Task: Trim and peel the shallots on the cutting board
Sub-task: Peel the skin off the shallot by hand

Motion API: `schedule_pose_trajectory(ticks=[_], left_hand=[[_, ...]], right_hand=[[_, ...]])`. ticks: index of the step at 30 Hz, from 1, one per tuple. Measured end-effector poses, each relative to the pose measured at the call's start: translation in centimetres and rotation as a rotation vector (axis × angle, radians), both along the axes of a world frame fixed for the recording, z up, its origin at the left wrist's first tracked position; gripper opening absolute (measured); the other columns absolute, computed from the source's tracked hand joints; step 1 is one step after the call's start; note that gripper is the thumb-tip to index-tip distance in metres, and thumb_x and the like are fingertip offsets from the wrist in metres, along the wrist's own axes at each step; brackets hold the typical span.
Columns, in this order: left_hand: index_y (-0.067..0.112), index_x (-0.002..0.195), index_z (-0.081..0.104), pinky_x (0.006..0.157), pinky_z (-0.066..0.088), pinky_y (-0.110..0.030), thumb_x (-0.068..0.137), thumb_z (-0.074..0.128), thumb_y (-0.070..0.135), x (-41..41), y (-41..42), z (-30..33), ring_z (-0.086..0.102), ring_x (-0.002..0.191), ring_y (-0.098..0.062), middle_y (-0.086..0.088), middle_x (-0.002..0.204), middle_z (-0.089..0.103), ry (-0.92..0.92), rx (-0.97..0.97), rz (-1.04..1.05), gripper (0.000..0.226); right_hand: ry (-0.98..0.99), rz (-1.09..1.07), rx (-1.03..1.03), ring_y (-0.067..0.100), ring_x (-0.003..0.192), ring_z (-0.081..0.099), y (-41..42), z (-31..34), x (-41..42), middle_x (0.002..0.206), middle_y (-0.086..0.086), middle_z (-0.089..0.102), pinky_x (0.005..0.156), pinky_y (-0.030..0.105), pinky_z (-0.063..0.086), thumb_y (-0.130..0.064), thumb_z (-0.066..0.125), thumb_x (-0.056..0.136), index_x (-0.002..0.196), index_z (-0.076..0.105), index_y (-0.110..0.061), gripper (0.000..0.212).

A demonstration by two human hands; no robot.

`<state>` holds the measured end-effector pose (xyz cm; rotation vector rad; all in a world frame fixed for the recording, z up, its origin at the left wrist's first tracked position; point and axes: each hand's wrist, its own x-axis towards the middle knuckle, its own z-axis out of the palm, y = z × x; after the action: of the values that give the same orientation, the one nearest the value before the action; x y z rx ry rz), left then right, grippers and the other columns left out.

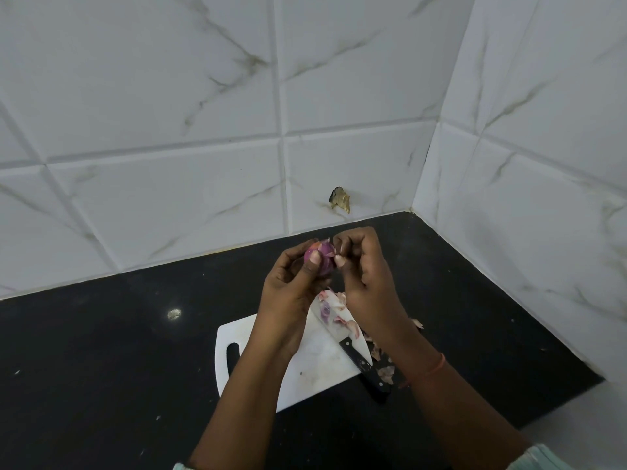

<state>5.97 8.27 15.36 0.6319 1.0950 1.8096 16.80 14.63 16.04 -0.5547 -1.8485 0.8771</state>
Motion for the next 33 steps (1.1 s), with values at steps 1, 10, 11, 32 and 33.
schedule_pose_trajectory(ticks=[1, 10, 11, 32, 33], left_hand=[[0.011, 0.118, 0.064, 0.082, 0.057, -0.030, 0.076, 0.070, 0.030, 0.1, 0.0, 0.1, 0.070, 0.101, -0.022, -0.012, 0.115, 0.070, -0.031, 0.001, -0.003, 0.046], [0.009, 0.113, 0.064, 0.081, 0.060, -0.030, 0.076, 0.070, 0.014, 0.4, 0.2, 0.5, 0.072, 0.101, -0.026, -0.013, 0.113, 0.072, -0.229, 0.010, -0.039, 0.037], [0.008, 0.113, 0.064, 0.083, 0.060, -0.031, 0.076, 0.070, 0.013, 0.4, 0.2, 0.5, 0.071, 0.102, -0.028, -0.014, 0.114, 0.072, -0.241, 0.010, -0.037, 0.038], [0.002, 0.124, 0.059, 0.080, 0.061, -0.029, 0.085, 0.064, 0.033, -0.1, -0.2, 1.0, 0.069, 0.094, -0.024, -0.020, 0.113, 0.069, -0.316, -0.052, -0.025, 0.050], [0.002, 0.124, 0.059, 0.082, 0.060, -0.029, 0.088, 0.062, 0.033, -0.1, -0.2, 0.9, 0.069, 0.097, -0.026, -0.020, 0.114, 0.070, -0.327, -0.063, -0.023, 0.048]], right_hand=[[0.011, 0.015, -0.012, 0.015, 0.087, 0.056, 0.0, 0.1, 0.1, 0.092, -0.003, 0.053, 0.080, 0.040, 0.054, 0.001, 0.047, 0.092, 0.097, 0.046, -0.023, 0.024], [0.225, 0.005, -0.373, 0.005, 0.092, 0.056, -0.8, 0.6, -0.2, 0.103, -0.003, 0.057, 0.080, 0.021, 0.049, 0.007, 0.043, 0.096, 0.113, 0.055, -0.020, 0.034], [0.204, -0.004, -0.340, 0.005, 0.093, 0.057, -0.7, 0.7, -0.1, 0.105, -0.003, 0.057, 0.079, 0.020, 0.050, 0.001, 0.043, 0.099, 0.117, 0.057, -0.020, 0.031], [-0.191, -0.019, 0.172, 0.015, 0.090, 0.055, 1.6, 0.0, 1.6, 0.096, 0.000, 0.055, 0.078, 0.020, 0.046, 0.000, 0.051, 0.095, 0.098, 0.057, -0.007, 0.010], [-0.173, -0.020, 0.136, 0.016, 0.089, 0.056, 1.6, 0.1, 1.7, 0.095, 0.001, 0.055, 0.078, 0.022, 0.047, 0.000, 0.051, 0.096, 0.099, 0.057, -0.007, 0.010]])
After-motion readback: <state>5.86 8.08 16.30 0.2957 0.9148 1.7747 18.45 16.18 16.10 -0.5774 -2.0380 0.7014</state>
